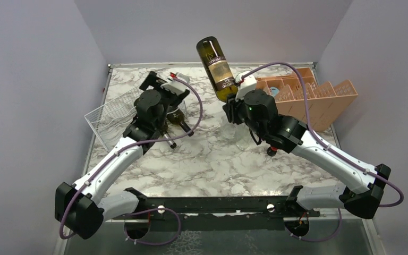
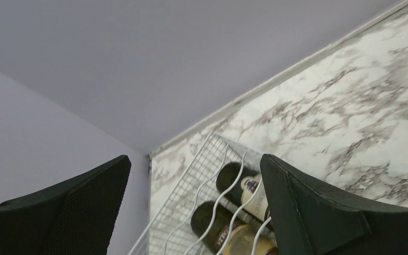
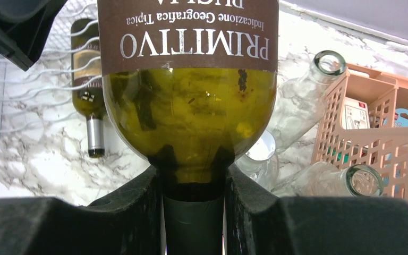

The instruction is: Put the wine bottle on the wine rack

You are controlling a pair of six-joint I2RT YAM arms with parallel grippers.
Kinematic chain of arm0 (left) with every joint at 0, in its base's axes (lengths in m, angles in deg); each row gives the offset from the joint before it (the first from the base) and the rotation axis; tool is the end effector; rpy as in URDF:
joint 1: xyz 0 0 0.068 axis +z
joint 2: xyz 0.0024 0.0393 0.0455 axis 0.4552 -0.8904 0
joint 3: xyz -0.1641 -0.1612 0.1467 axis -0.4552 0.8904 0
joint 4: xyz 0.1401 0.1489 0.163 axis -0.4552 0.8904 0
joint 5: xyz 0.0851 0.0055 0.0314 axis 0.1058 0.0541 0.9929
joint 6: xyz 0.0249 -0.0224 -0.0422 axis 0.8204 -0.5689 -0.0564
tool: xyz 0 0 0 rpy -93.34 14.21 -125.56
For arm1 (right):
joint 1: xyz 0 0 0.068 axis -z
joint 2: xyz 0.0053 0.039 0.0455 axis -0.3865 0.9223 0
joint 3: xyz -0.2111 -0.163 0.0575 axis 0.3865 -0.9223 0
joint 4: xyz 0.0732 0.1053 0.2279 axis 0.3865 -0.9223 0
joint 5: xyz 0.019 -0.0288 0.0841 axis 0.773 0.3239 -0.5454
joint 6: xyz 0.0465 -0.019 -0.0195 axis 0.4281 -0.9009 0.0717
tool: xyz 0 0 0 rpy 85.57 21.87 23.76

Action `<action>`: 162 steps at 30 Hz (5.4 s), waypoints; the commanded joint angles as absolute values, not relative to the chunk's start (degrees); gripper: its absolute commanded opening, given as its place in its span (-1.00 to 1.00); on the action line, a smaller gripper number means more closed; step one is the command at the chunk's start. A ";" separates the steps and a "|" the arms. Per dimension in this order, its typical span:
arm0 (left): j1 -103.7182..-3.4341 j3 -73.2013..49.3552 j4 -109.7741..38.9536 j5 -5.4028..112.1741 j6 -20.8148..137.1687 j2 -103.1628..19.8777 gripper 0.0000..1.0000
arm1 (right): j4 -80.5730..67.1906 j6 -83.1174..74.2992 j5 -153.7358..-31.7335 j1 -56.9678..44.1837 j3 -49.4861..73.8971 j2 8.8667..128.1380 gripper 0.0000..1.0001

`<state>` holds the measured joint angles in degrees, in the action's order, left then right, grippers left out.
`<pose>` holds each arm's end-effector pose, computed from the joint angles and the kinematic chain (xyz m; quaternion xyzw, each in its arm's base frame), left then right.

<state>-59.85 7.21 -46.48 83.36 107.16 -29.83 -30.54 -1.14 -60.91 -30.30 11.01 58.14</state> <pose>0.2269 -0.1304 0.3690 0.2785 0.6334 0.1587 0.7043 0.1758 0.2094 0.4009 -0.1838 0.7922 0.1440 0.5638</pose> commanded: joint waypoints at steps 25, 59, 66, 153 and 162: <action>-5.59 3.79 -3.82 94.24 35.36 -35.26 0.98 | -21.50 -4.28 -77.71 -30.18 11.27 58.10 -0.98; -5.80 5.63 -15.78 39.31 31.50 -36.34 0.32 | -31.41 -14.53 -113.44 -30.84 5.82 71.56 -0.98; -6.11 3.52 -12.20 48.51 37.21 -34.87 0.44 | -35.03 -14.90 -108.71 -32.28 8.48 78.06 -0.98; -30.59 -19.40 4.74 60.70 53.79 -29.44 0.73 | -13.08 10.37 -85.69 -32.29 31.59 102.43 0.35; -31.29 -19.23 4.63 58.11 55.31 -26.63 0.87 | -15.52 4.29 -75.49 -32.32 20.78 82.21 0.35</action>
